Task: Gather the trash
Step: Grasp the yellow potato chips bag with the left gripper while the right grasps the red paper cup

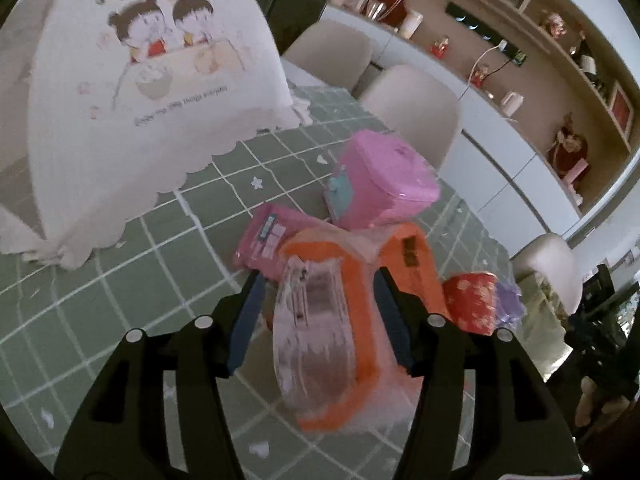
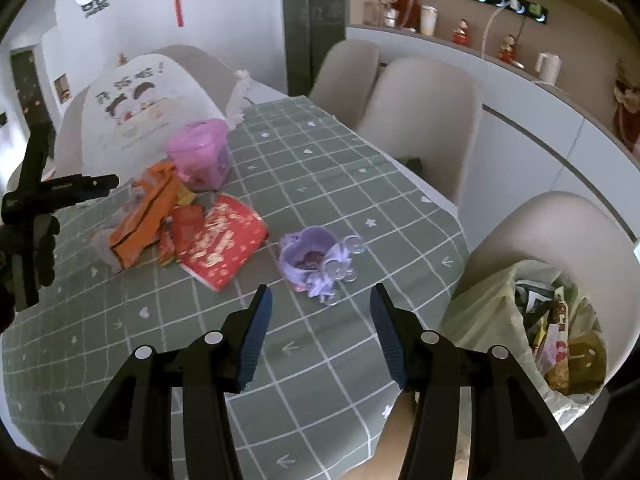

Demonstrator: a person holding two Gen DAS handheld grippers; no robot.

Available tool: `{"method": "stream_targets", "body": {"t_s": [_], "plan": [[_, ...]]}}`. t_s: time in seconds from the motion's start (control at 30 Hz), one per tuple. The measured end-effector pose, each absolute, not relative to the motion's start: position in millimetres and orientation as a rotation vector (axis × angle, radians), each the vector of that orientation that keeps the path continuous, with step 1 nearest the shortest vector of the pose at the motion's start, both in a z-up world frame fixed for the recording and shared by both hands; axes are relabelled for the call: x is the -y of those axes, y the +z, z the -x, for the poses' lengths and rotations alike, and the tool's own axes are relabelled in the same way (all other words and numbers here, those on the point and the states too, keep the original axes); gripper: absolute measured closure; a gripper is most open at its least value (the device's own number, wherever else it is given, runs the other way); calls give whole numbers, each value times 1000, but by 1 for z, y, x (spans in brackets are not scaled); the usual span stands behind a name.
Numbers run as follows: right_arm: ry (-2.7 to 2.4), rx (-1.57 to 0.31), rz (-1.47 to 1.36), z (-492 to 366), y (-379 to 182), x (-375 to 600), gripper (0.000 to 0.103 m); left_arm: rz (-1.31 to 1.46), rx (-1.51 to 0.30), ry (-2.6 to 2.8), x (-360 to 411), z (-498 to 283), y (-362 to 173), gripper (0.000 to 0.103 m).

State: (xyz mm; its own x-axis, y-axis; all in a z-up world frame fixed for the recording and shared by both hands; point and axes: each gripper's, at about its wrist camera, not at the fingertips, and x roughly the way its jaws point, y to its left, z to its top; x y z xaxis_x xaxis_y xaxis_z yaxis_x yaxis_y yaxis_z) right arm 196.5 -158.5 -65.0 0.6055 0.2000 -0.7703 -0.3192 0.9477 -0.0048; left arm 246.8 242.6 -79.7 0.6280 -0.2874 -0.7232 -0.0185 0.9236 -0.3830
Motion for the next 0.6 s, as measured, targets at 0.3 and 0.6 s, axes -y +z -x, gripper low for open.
{"method": "stream_targets", "body": {"t_s": [0.3, 0.6], "plan": [[343, -948, 35, -230, -87, 143, 55, 456, -983, -162, -234, -252, -111, 60], [534, -1039, 10, -268, -105, 83, 55, 533, -985, -170, -230, -196, -108, 75]]}}
